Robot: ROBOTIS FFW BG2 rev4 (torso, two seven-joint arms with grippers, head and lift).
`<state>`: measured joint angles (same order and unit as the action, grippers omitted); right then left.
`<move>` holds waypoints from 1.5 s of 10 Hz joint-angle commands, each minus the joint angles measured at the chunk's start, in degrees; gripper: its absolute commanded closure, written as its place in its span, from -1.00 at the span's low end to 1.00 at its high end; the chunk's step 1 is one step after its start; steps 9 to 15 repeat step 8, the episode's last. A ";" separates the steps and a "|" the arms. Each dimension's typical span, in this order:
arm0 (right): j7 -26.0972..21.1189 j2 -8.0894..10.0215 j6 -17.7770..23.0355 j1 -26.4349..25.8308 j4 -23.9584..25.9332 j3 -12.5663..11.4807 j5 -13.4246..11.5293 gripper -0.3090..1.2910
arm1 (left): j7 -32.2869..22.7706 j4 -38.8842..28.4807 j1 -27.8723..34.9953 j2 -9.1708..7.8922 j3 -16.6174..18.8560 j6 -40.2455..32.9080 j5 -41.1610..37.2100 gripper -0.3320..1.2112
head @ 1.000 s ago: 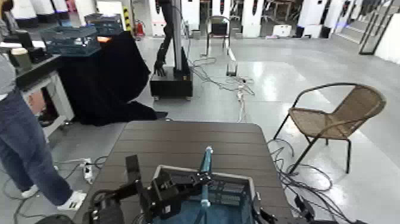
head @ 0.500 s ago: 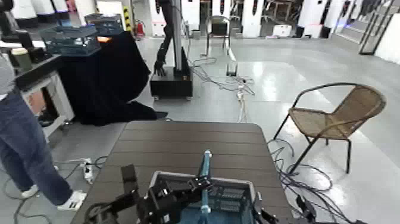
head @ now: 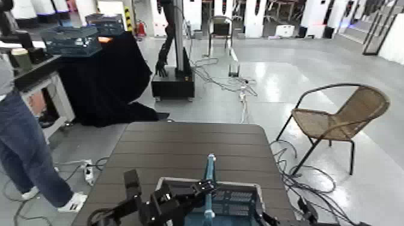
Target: Grasp the handle of the crate.
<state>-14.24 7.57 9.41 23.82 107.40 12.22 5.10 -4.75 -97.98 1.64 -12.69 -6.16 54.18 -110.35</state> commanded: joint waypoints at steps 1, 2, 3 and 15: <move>0.00 0.16 -0.19 -0.09 -0.08 0.00 0.26 -0.42 | 0.27 0.34 0.12 0.21 -0.08 -0.04 -0.31 0.98; 0.00 0.16 -0.27 -0.09 -0.08 0.00 0.26 -0.42 | 0.35 0.51 0.12 0.21 -0.26 -0.04 -0.39 0.98; 0.00 0.16 -0.36 -0.17 -0.08 0.09 0.17 -0.42 | 0.44 0.60 0.03 0.21 -0.26 -0.04 -0.39 0.98; -0.44 0.16 -0.63 -0.26 0.09 -0.09 -0.62 -0.42 | 1.06 1.04 -0.05 0.39 -0.61 -0.21 -0.39 0.98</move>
